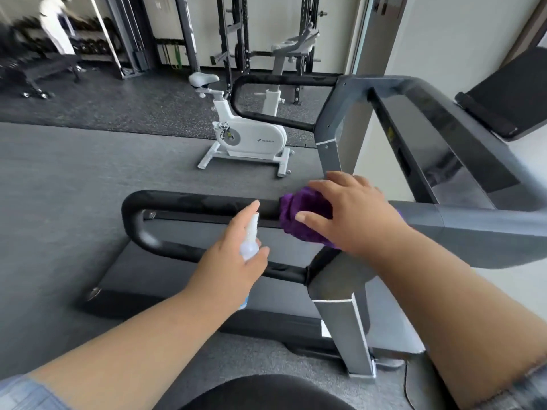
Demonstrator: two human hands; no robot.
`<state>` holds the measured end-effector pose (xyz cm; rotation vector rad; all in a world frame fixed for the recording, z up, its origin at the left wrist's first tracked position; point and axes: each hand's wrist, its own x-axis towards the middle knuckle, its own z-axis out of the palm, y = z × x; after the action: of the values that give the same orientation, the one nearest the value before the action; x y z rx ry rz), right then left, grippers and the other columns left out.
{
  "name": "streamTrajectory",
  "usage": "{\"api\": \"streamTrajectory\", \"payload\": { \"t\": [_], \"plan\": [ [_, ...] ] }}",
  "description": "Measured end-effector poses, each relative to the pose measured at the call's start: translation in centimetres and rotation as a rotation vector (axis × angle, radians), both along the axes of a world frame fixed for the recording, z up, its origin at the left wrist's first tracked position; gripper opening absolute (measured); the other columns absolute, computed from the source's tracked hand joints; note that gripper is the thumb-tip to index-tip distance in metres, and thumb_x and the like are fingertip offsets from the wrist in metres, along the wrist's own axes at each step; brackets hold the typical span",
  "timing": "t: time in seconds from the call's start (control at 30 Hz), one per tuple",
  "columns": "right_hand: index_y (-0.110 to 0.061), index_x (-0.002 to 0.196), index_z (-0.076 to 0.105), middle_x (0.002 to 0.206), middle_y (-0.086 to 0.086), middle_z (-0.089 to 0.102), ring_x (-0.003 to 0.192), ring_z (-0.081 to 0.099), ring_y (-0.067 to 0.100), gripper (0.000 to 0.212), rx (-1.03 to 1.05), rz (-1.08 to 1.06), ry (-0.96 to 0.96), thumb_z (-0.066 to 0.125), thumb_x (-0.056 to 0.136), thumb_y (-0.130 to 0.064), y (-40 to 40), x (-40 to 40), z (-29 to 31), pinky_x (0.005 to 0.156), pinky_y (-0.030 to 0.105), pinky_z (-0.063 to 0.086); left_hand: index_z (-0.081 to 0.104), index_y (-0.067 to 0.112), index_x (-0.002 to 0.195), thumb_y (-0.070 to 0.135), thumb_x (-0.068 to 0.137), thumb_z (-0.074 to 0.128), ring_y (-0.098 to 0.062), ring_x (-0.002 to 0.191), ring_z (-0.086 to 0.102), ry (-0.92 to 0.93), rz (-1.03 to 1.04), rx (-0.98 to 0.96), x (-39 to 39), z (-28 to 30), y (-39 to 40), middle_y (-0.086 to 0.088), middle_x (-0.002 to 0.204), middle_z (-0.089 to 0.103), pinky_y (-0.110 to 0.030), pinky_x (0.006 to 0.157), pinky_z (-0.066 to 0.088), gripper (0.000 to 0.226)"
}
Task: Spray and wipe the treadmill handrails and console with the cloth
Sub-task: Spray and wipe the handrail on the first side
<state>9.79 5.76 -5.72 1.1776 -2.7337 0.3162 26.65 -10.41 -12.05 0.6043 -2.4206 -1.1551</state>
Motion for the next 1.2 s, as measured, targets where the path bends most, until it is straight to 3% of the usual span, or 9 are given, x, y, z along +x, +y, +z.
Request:
{"api": "streamTrajectory", "payload": {
  "t": [0.1,0.23,0.37,0.53,0.67,0.8,0.87,0.97,1.2],
  "plan": [
    [-0.039,0.149,0.032,0.145,-0.006,0.048,0.125,0.049,0.028,0.087,0.172,0.106,0.017,0.042,0.075,-0.085,-0.7,-1.3,-0.8,0.103,0.044,0.044,0.025,0.077,0.134,0.038,0.088,0.064,0.006,0.097,0.062,0.097,0.043,0.111,0.6,-0.4,0.6,0.016,0.115,0.064,-0.025,0.082,0.046,0.072],
    [-0.034,0.145,0.039,0.130,-0.002,0.059,0.105,0.061,0.029,0.083,0.130,0.112,0.158,0.051,0.077,-0.081,-2.5,-1.3,-2.9,0.084,0.041,0.052,0.025,0.077,0.131,0.044,0.084,0.059,-0.009,0.094,0.062,0.126,0.105,0.115,0.8,-0.5,0.9,0.017,0.102,0.065,-0.039,0.090,0.052,0.067],
    [-0.031,0.147,0.034,0.126,0.003,0.058,0.104,0.060,0.032,0.083,0.141,0.193,0.194,0.054,0.080,-0.076,-7.1,-0.4,-3.3,0.078,0.041,0.050,0.024,0.079,0.126,0.028,0.094,0.063,-0.016,0.115,0.056,0.137,0.155,0.089,0.5,-0.5,1.1,0.006,0.129,0.060,-0.040,0.101,0.046,0.072],
    [-0.032,0.150,0.030,0.128,0.004,0.054,0.107,0.057,0.032,0.083,0.144,0.226,0.115,0.056,0.083,-0.074,-9.5,0.6,-3.0,0.074,0.039,0.042,0.028,0.077,0.127,0.027,0.093,0.064,0.000,0.102,0.058,0.171,0.192,0.076,0.1,-1.2,1.9,0.013,0.118,0.063,-0.015,0.082,0.041,0.070],
    [-0.038,0.139,0.044,0.119,-0.002,0.057,0.103,0.061,0.029,0.080,0.085,0.164,-0.055,0.054,0.073,-0.083,-5.0,-1.8,-2.3,0.083,0.042,0.053,0.030,0.076,0.128,0.039,0.084,0.059,-0.007,0.094,0.063,0.188,0.197,0.121,0.6,-1.2,1.5,0.015,0.102,0.066,-0.024,0.078,0.045,0.064],
    [-0.042,0.134,0.048,0.115,-0.006,0.061,0.094,0.065,0.025,0.082,0.065,0.103,0.038,0.040,0.069,-0.091,-2.1,-2.5,-2.6,0.074,0.038,0.055,0.029,0.075,0.130,0.040,0.084,0.057,-0.012,0.099,0.063,0.173,0.199,0.151,1.1,-1.6,0.8,0.014,0.110,0.064,-0.035,0.086,0.051,0.065],
    [-0.040,0.138,0.045,0.117,-0.004,0.061,0.094,0.065,0.027,0.084,0.095,0.104,0.094,0.036,0.071,-0.090,-3.2,-1.8,-2.7,0.074,0.039,0.056,0.029,0.076,0.129,0.040,0.084,0.057,-0.015,0.104,0.062,0.157,0.204,0.168,1.5,-1.8,0.5,0.014,0.116,0.063,-0.037,0.089,0.053,0.065],
    [-0.036,0.144,0.038,0.122,-0.001,0.060,0.097,0.063,0.030,0.082,0.127,0.159,0.168,0.042,0.078,-0.084,-6.0,-0.6,-3.0,0.076,0.040,0.055,0.030,0.077,0.126,0.039,0.083,0.058,-0.007,0.097,0.062,0.154,0.206,0.173,2.3,-1.9,-0.2,0.014,0.114,0.063,-0.022,0.076,0.051,0.064],
    [-0.031,0.151,0.026,0.126,0.005,0.053,0.101,0.058,0.033,0.076,0.169,0.279,0.172,0.050,0.090,-0.069,-15.3,2.8,-3.4,0.066,0.037,0.038,0.034,0.072,0.129,0.039,0.081,0.059,-0.004,0.091,0.063,0.129,0.240,0.187,3.2,-1.5,-1.5,0.020,0.103,0.064,-0.036,0.084,0.054,0.063]
  ]
}}
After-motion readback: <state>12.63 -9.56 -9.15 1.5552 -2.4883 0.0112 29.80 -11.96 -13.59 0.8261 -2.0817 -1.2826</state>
